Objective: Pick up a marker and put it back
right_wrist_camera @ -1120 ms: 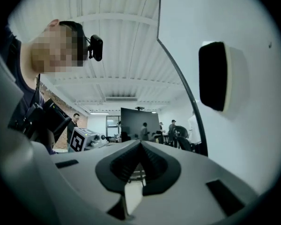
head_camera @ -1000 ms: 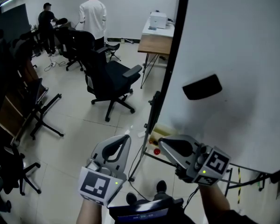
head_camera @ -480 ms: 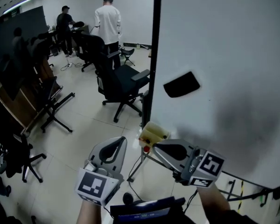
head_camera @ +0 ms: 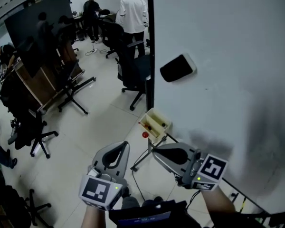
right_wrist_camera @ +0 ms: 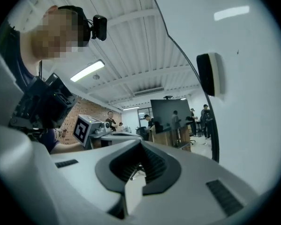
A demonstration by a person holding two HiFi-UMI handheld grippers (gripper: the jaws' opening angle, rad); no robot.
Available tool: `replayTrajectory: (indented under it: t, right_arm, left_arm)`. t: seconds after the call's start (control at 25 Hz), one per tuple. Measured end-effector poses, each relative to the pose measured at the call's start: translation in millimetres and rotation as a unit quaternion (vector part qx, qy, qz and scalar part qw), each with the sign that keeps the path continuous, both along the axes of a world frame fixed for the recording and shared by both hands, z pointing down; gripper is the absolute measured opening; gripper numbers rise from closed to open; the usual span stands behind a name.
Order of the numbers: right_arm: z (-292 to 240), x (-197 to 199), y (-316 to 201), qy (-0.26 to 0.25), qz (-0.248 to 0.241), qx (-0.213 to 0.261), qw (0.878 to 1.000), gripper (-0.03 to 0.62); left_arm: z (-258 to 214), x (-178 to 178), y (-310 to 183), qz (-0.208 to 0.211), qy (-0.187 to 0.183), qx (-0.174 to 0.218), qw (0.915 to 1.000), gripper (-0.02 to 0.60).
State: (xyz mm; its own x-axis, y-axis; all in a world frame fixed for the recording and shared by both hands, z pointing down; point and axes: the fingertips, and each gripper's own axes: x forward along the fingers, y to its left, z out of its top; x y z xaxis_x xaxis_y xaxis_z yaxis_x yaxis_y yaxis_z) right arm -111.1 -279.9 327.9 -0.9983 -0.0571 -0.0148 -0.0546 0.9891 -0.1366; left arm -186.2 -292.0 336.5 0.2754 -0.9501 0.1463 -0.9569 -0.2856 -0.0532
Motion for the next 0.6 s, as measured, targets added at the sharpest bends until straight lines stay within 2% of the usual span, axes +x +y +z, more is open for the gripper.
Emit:
replayTrajectory:
  t: [0.24, 0.4, 0.6]
  right_arm:
    - [13, -16, 16, -0.012, -0.029, -0.033, 0.999, 0.008]
    - [22, -34, 38, -0.008, -0.04, -0.049, 0.998, 0.008]
    - [38, -77, 75, 0.014, -0.049, -0.052, 0.997, 0.008]
  left_arm:
    - [14, -27, 36, -0.057, 0.001, -0.017, 0.9982, 0.0]
    - [20, -46, 59, -0.068, 0.003, -0.016, 0.9976, 0.0]
    - [35, -88, 98, -0.078, 0.011, -0.022, 0.9966, 0.0]
